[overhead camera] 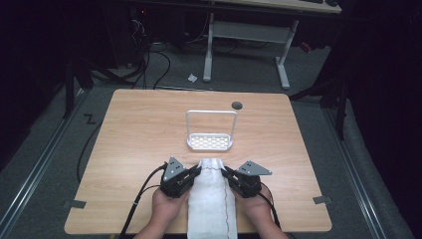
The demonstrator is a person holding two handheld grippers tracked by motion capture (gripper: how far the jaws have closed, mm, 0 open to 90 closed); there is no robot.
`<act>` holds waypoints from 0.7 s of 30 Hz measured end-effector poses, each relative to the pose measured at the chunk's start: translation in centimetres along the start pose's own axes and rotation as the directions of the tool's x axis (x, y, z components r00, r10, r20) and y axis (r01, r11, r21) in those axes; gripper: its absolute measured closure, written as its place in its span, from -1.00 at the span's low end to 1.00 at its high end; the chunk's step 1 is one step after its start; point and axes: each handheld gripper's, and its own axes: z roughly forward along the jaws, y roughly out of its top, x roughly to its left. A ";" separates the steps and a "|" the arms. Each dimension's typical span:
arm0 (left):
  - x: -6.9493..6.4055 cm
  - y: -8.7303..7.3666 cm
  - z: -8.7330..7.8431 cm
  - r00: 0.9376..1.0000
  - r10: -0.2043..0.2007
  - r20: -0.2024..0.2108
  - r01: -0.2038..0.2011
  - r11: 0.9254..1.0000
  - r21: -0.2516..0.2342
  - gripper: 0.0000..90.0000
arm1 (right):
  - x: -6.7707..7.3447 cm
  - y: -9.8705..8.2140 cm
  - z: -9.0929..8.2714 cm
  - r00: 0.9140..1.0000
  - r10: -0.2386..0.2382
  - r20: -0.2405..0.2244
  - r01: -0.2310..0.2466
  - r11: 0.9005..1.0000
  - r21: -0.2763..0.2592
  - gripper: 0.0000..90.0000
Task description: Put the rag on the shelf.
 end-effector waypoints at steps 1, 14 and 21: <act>0.0 0.0 0.0 1.000 0.000 0.000 0.000 1.000 0.000 0.89 | 0.0 0.0 0.0 1.000 0.000 0.000 0.000 1.000 0.000 0.83; -0.5 2.3 -0.8 0.999 0.031 -0.039 -0.034 0.996 -0.080 0.90 | 0.3 1.9 -2.3 0.999 -0.010 0.035 0.015 0.991 -0.136 0.84; -1.2 4.3 -1.7 0.998 0.049 -0.045 -0.055 0.989 -0.139 0.90 | 0.9 3.5 -3.9 0.995 -0.050 0.088 0.068 0.973 -0.219 0.83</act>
